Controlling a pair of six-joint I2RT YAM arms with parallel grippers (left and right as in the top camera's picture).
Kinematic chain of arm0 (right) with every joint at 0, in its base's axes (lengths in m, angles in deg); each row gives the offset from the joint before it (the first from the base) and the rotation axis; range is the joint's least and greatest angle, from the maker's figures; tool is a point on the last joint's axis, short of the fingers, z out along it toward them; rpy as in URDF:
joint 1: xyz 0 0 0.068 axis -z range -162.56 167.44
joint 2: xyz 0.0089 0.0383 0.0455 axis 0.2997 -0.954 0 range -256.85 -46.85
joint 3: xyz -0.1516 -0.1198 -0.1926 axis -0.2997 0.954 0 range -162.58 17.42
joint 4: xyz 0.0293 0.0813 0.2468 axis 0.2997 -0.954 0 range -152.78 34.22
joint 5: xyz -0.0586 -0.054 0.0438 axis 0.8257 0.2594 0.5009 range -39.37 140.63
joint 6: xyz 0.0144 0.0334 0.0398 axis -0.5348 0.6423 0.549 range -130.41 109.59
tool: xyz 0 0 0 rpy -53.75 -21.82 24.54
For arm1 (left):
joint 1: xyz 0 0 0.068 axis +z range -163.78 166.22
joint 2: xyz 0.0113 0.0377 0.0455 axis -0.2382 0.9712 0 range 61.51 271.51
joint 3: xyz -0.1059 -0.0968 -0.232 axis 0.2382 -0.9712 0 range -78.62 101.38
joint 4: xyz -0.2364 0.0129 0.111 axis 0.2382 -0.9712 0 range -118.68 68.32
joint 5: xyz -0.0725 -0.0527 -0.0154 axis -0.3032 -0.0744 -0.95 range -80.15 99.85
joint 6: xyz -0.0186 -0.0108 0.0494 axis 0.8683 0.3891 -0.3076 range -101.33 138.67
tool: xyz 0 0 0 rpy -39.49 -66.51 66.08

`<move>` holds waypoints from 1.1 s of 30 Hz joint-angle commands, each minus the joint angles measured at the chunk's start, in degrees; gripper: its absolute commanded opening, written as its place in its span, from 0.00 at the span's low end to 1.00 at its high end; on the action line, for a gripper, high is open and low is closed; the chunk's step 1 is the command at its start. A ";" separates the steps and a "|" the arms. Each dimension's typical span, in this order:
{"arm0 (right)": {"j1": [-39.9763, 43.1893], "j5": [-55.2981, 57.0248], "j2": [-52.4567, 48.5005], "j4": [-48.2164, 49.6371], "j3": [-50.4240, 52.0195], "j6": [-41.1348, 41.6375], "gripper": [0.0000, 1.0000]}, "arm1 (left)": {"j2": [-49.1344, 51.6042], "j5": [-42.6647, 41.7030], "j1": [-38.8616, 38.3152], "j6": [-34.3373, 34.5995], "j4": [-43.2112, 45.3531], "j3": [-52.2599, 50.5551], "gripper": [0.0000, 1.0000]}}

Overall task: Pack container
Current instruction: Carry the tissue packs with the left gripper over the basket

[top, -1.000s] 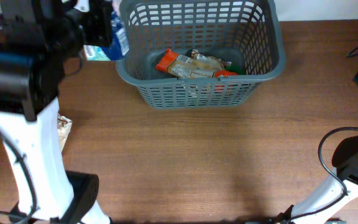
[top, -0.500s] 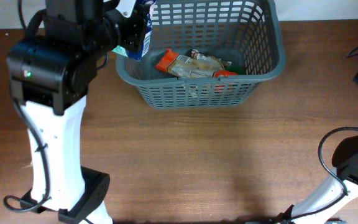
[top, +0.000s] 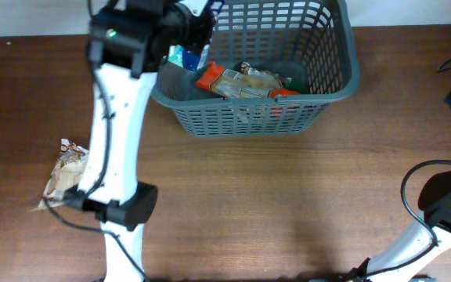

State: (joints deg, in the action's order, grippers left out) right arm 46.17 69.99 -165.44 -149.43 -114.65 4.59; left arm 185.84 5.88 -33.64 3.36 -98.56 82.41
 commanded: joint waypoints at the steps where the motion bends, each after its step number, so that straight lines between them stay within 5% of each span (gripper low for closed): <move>1: 0.17 0.11 0.02 0.02 0.24 0.74 0.99 | 2.67 -1.49 0.09 -0.39 0.04 0.13 0.02; 33: 0.17 0.11 0.02 0.02 0.24 0.74 0.99 | 6.27 -5.73 0.09 4.98 -1.33 -8.11 0.02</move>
State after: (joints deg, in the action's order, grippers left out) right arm 46.17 70.01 -165.44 -149.45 -114.65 4.59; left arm 192.13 2.12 -33.64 7.58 -100.33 75.94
